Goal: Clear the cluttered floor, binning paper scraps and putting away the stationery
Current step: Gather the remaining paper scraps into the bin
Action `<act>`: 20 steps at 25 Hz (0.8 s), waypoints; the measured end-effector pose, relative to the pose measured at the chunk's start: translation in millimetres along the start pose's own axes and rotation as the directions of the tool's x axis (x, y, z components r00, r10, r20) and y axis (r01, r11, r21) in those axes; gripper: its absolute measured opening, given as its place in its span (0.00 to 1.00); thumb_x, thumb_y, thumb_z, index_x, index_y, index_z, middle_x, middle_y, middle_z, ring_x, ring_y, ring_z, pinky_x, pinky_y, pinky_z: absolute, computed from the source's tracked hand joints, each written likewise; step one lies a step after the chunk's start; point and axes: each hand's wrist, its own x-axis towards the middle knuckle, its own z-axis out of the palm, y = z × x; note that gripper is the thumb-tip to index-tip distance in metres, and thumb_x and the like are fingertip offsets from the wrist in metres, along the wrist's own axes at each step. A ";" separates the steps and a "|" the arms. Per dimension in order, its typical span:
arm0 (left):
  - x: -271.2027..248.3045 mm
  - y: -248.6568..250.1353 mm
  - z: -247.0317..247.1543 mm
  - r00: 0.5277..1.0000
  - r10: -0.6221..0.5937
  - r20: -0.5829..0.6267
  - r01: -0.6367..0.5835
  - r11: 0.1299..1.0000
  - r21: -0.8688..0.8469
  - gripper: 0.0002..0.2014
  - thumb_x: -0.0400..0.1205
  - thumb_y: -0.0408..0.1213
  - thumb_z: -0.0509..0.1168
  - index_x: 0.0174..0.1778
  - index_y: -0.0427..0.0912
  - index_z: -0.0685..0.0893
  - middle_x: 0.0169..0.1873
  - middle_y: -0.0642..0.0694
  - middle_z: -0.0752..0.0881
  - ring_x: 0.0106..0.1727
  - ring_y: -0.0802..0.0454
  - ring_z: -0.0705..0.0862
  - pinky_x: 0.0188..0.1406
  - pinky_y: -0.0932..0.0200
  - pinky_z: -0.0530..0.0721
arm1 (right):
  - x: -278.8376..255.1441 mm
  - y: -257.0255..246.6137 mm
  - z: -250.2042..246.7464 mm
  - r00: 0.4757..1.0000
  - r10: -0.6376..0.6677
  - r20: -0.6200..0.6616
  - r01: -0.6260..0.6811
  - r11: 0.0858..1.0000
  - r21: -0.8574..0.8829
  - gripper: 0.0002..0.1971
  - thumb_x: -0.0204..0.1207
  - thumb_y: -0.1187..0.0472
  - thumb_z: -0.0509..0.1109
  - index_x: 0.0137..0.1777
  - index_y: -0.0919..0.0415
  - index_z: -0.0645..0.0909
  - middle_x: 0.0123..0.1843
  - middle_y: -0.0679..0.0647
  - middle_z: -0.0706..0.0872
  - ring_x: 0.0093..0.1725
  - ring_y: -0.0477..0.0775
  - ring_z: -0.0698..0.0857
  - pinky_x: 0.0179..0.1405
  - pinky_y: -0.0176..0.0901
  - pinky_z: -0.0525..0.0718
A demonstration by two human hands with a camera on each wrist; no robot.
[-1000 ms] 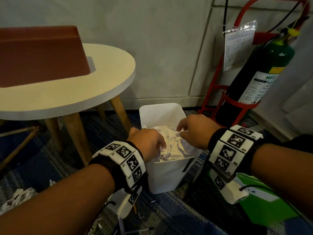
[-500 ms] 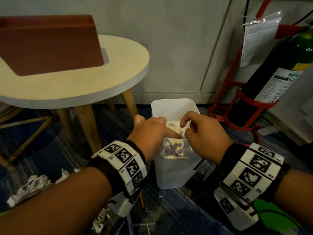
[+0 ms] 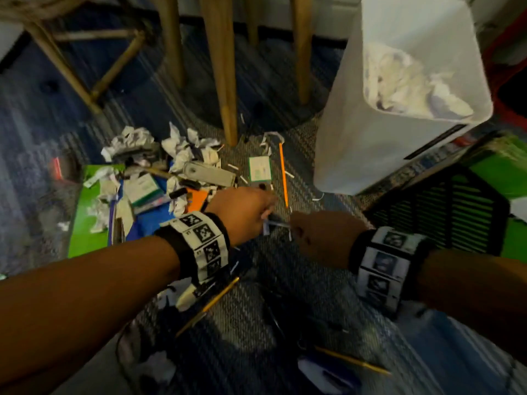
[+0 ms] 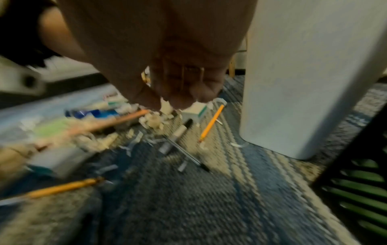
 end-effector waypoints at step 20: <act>-29.0 -74.0 150.4 0.944 -0.203 0.261 0.202 0.979 0.030 0.23 0.82 0.32 0.64 0.75 0.44 0.72 0.68 0.39 0.72 0.66 0.36 0.74 0.60 0.44 0.80 | 85.0 25.1 109.3 0.939 0.339 -0.051 -0.332 0.936 0.116 0.11 0.81 0.61 0.63 0.52 0.54 0.88 0.54 0.56 0.86 0.47 0.61 0.85 0.44 0.47 0.85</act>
